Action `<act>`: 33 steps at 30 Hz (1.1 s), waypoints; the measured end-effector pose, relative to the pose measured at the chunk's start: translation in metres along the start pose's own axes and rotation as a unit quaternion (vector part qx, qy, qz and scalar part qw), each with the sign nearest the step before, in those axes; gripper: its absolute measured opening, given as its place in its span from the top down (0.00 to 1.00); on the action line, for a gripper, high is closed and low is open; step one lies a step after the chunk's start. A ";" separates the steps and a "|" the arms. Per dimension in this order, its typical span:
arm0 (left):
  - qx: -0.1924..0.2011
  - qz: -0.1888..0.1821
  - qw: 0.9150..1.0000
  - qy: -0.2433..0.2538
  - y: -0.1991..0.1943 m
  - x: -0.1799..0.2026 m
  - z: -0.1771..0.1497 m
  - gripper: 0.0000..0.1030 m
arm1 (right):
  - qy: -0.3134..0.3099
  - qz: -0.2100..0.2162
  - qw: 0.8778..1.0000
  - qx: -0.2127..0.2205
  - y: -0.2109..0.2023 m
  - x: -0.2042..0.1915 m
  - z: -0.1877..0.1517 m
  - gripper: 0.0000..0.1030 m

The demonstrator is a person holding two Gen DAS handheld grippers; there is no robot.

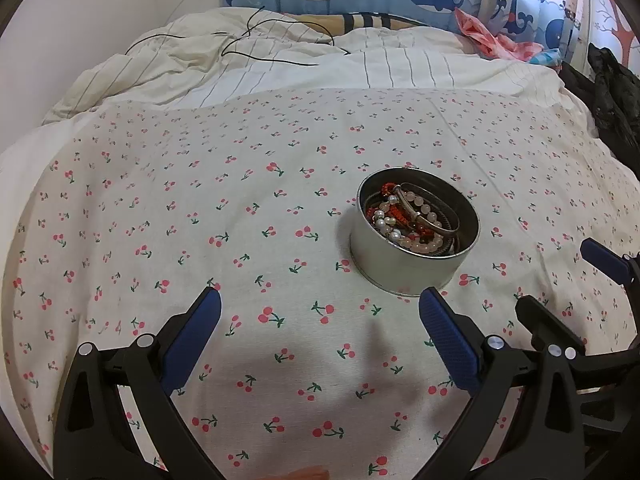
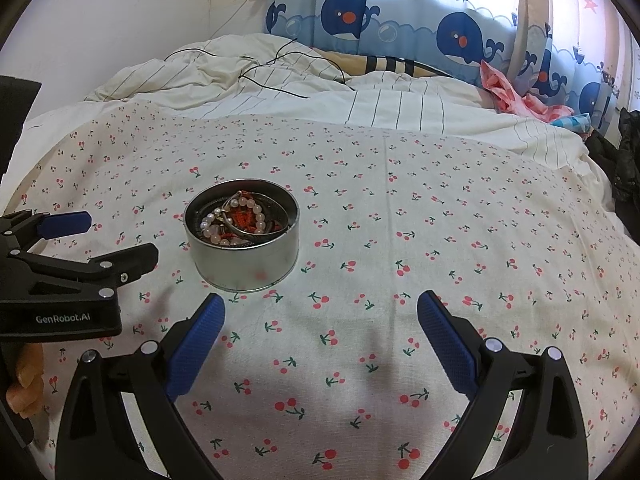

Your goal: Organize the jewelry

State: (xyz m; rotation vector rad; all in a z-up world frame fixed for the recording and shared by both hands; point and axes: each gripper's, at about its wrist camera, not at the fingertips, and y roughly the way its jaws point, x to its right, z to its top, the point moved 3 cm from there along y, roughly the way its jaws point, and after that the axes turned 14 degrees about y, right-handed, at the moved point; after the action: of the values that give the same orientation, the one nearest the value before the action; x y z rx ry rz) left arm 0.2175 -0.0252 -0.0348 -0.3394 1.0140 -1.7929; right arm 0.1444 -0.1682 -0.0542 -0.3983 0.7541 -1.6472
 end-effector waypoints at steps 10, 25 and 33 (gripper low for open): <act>-0.001 0.004 1.000 -0.002 0.000 -0.002 0.000 0.07 | -0.001 0.000 1.000 -0.001 0.000 -0.001 0.000 0.10; -0.004 0.006 1.000 -0.001 0.001 -0.002 0.000 0.07 | -0.002 -0.001 1.000 0.000 0.001 0.001 -0.001 0.08; -0.006 0.006 1.000 -0.002 0.002 -0.002 0.000 0.07 | -0.003 -0.001 1.000 0.000 0.001 0.000 0.000 0.08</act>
State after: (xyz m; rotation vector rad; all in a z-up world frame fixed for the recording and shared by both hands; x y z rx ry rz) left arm 0.2198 -0.0239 -0.0357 -0.3430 1.0217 -1.7753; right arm 0.1450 -0.1682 -0.0554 -0.4032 0.7502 -1.6475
